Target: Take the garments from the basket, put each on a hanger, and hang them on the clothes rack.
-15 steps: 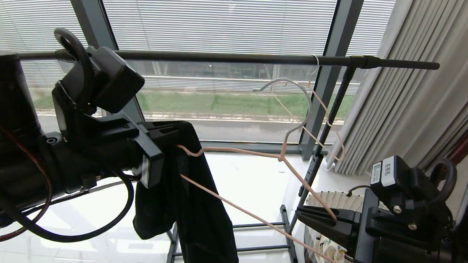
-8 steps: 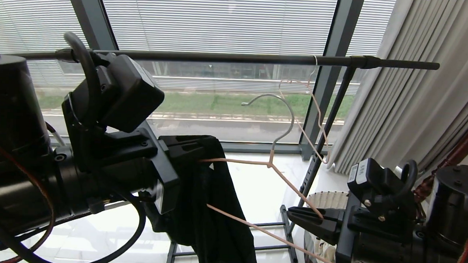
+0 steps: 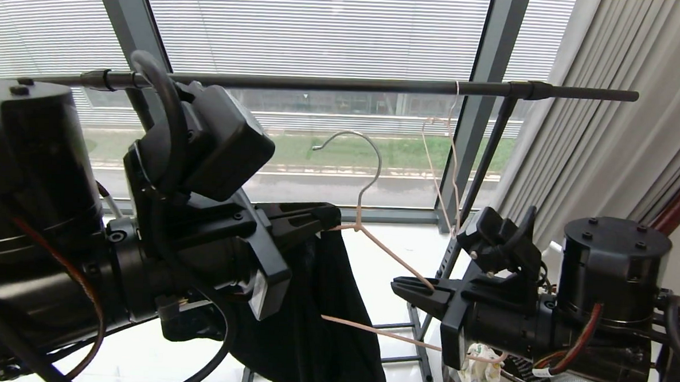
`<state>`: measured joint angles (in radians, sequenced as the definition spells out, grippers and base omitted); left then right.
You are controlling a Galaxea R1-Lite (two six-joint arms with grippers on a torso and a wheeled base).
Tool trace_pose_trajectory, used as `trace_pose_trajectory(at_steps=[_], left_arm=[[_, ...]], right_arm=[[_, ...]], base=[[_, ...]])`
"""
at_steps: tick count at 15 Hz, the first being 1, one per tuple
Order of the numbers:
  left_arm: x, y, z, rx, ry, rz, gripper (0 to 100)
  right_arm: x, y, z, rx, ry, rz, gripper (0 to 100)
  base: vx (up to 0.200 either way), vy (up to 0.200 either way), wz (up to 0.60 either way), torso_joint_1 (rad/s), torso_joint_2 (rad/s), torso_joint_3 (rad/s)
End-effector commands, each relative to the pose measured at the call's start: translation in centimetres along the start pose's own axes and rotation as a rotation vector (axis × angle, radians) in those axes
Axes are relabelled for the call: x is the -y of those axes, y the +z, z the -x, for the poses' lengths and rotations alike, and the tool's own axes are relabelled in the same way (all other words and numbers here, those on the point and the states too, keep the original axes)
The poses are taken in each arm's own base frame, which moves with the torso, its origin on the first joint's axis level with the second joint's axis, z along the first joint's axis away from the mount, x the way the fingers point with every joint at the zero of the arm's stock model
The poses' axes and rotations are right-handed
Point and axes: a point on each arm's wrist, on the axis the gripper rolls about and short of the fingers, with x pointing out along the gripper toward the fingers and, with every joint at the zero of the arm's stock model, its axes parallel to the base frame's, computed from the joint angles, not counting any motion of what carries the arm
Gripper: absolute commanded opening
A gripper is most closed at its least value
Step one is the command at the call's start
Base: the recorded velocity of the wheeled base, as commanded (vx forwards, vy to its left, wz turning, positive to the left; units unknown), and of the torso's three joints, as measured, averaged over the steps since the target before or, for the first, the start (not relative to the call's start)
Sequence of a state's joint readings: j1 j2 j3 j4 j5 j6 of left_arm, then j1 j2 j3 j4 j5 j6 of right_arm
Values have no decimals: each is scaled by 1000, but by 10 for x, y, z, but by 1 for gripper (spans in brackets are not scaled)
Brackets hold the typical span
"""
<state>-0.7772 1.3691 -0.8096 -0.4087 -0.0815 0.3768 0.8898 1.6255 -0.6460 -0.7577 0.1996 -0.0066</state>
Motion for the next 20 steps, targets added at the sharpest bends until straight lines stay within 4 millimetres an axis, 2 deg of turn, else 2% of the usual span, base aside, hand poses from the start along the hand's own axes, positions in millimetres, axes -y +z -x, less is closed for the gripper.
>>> trace_pose_trajectory(at_steps=[1, 3, 10, 14, 20], left_arm=[[0, -3, -8, -24, 5, 1, 0], [0, -5, -13, -41, 21, 2, 0], [-17, -6, -12, -67, 139, 9, 0], [-16, -6, -10, -66, 141, -9, 0], [-19, -11, -8, -93, 164, -27, 0]], right_arm=[[1, -1, -15, -11, 7, 1, 0], [-2, 1, -24, -10, 19, 6, 0], [-10, -2, -27, -23, -80, 17, 0], [-3, 3, -40, -5, -219, 4, 0], [5, 15, -43, 49, -331, -43, 0]], base=[[0, 0, 0, 0, 0, 0], [0, 0, 0, 0, 0, 0], [0, 0, 0, 0, 0, 0], [0, 0, 0, 0, 0, 0], [0, 0, 0, 0, 0, 0]])
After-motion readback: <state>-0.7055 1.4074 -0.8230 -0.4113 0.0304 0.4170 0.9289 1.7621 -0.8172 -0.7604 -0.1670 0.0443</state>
